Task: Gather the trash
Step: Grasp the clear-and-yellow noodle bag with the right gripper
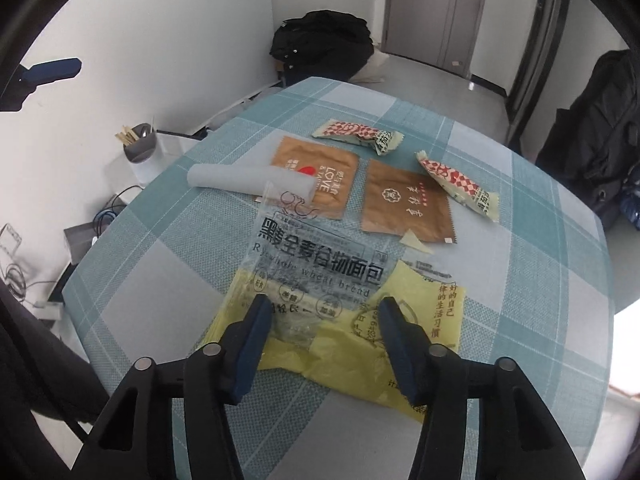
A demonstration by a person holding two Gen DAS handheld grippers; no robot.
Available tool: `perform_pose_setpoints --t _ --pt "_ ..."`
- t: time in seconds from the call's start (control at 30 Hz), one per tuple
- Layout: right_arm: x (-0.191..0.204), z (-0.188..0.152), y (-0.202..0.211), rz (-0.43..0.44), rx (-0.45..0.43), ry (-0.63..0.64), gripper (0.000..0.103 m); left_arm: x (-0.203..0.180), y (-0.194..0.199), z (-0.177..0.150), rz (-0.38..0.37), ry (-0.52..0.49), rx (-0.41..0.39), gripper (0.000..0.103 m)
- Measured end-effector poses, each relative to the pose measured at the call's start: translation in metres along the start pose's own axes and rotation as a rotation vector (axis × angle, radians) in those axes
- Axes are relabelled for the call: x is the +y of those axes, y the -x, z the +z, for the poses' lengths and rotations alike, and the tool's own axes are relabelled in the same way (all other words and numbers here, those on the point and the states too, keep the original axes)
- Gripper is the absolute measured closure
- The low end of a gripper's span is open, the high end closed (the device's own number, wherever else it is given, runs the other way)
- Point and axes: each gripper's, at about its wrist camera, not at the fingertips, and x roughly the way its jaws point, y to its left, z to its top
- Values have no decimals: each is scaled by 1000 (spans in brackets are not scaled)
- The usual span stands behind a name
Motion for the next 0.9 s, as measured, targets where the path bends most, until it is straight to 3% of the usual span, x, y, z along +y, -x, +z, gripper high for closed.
perform_pose_setpoints --t 0.17,0.2,0.23,0.27,0.5,0.9 --pt "-9 0 3 36 -1 -31 67 -1 -1 0 7 -6 5 7" --pt "-11 -1 4 44 1 -37 73 -1 -1 0 6 -7 6 7" --pt "-11 -1 4 51 0 -34 90 0 -2 -1 9 -7 8 7" --pt "-10 -1 5 48 3 -24 99 0 -3 -1 11 -8 9 7" --pt "-11 -4 11 64 8 -25 102 1 -8 -1 34 -14 18 7" --pt "-36 -5 54 103 -63 -100 103 -3 -19 -8 73 -58 71 7"
